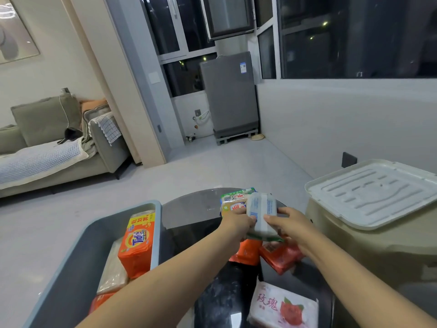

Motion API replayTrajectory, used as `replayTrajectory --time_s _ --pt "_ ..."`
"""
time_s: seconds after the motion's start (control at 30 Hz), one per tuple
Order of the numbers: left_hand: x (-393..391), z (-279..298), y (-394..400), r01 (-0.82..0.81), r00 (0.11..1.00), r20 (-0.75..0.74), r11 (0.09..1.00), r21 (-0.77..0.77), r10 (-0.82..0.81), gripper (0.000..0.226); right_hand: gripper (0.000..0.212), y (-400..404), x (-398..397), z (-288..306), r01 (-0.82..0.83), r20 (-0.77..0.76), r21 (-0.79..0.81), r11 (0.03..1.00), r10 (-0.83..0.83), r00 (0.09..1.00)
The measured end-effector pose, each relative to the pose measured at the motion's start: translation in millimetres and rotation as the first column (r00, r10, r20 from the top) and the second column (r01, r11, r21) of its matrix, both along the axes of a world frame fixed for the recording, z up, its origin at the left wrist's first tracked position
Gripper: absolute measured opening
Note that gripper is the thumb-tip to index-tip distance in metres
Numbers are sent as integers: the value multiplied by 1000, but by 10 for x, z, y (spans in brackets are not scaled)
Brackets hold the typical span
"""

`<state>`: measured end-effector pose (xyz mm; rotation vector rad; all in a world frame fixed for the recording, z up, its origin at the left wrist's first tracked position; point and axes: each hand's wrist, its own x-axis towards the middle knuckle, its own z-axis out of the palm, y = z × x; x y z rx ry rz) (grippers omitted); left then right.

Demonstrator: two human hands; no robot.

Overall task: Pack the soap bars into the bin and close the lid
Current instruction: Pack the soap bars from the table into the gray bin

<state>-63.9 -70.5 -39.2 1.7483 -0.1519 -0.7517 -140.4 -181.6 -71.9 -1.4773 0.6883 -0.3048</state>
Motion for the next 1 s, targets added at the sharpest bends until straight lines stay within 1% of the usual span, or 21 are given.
replayTrajectory --time_s 0.13,0.3,0.4,0.5,0.6,0.73,0.8,0.83,0.9,1.0 --pt "-231 44 175 -18 997 -81 997 -72 12 33 38 -7 -190 64 -113 -17 7 994 113 993" --pt "-478 -52 420 -29 993 -119 999 -38 25 26 31 72 -540 117 -306 -48 -7 952 305 951" --pt "-621 -61 522 -17 992 -123 999 -50 10 30 29 130 -686 80 -330 -61 -47 943 327 943" --pt "-731 -37 584 -29 987 -158 996 -89 15 26 29 200 -768 78 -354 -35 -7 935 354 935" --pt "-776 -38 600 -80 983 -176 983 -164 50 13 27 267 -765 88 -335 1 18 942 335 942" --pt "-748 -40 577 -158 980 -161 957 -243 121 6 26 305 -662 109 -312 31 97 945 310 950" --pt "-671 -41 523 -185 976 -161 941 -284 143 11 31 256 -573 102 -266 68 144 953 259 964" --pt "-626 -36 486 -190 977 -156 935 -299 148 16 31 218 -521 100 -235 76 155 959 226 971" --pt "-528 -34 398 -210 974 -144 927 -310 172 22 22 127 -404 92 -194 87 157 968 182 979" --pt "-336 -79 259 -283 958 -132 906 -314 254 17 7 -23 -191 72 -173 99 127 977 162 982"
